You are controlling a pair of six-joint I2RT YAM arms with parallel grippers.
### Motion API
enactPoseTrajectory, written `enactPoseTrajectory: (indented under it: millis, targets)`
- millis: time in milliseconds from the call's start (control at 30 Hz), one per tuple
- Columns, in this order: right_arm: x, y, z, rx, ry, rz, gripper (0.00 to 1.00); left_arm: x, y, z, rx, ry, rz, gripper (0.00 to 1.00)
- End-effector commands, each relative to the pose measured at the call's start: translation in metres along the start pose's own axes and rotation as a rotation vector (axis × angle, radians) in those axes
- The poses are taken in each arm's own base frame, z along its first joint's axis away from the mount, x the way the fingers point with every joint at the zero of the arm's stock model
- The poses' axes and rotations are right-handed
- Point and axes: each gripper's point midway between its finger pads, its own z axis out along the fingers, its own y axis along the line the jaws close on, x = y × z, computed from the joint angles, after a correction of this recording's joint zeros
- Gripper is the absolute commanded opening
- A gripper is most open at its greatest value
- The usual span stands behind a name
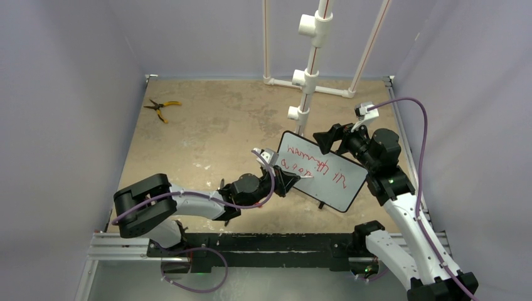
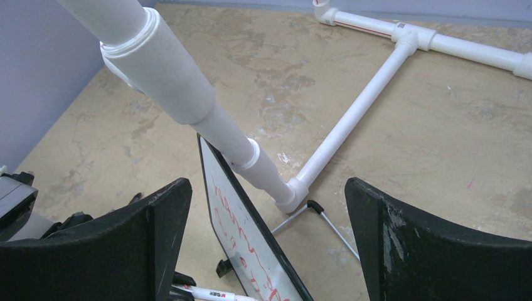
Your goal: Write a sentence on the whiteboard
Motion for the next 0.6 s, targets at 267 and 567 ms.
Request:
enactPoseTrajectory:
  millis: [267, 567]
  targets:
    - [-0.008, 0.001, 0.000, -0.001, -0.028, -0.020, 0.95, -0.025, -0.017, 0.007, 0.043, -0.078, -0.002, 0.00]
    - [-0.008, 0.001, 0.000, -0.001, -0.028, -0.020, 0.95, -0.041, -0.020, 0.000, 0.037, -0.110, 0.006, 0.00]
